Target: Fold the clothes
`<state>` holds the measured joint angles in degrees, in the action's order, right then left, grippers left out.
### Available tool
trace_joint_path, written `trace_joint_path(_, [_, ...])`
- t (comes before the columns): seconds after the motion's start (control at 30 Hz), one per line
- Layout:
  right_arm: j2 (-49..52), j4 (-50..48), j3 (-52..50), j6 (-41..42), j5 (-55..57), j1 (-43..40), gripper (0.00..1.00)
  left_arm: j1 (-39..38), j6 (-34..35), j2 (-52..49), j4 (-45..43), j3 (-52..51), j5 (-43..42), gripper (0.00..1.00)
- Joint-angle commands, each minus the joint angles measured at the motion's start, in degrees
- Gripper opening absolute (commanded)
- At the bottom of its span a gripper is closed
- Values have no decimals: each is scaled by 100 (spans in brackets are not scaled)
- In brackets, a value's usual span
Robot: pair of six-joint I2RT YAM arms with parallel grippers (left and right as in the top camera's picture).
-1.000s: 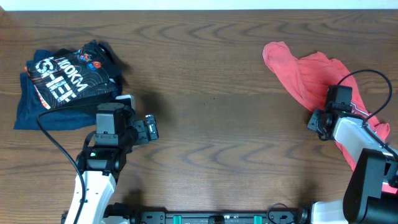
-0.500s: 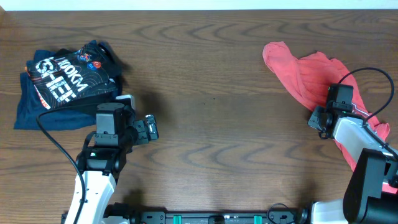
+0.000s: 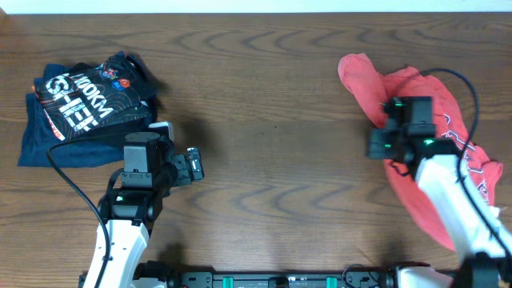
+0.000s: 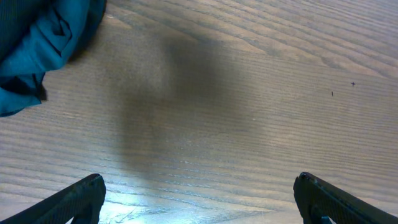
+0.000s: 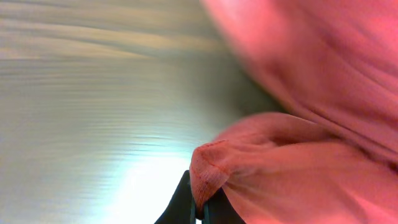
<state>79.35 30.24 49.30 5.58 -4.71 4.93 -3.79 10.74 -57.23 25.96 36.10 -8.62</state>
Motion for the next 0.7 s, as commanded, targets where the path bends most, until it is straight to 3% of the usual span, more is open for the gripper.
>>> trace_joint_path(0.0, [-275, -87, 116, -354, -890, 970, 1, 24, 79, 0, 13, 98, 4, 98])
trace_joint_path(0.27, [96, -1462, 116, -352, -883, 3027, 4, 24, 79, 0, 13, 98, 4, 98])
trace_joint_path(0.33, [238, -1941, 116, -352, -835, 3257, 20, 24, 79, 0, 13, 98, 4, 98])
trace_joint_path(0.4, [306, -2212, 116, -348, -621, 3307, 22, 24, 79, 0, 13, 98, 4, 98])
trace_joint_path(0.43, [306, -2286, 118, -308, -369, 3294, 36, 24, 79, 0, 13, 98, 4, 98])
trace_joint_path(0.53, [234, -2273, 138, -190, 461, 3115, 65, 24, 79, 0, 13, 98, 4, 98])
trace_joint_path(0.6, [76, -2157, 142, -105, 1012, 2874, 74, 24, 79, 0, 13, 98, 4, 98])
trace_joint_path(0.67, [-149, -1947, 142, 11, 1320, 2586, 77, 24, 79, 0, 9, 98, 4, 98])
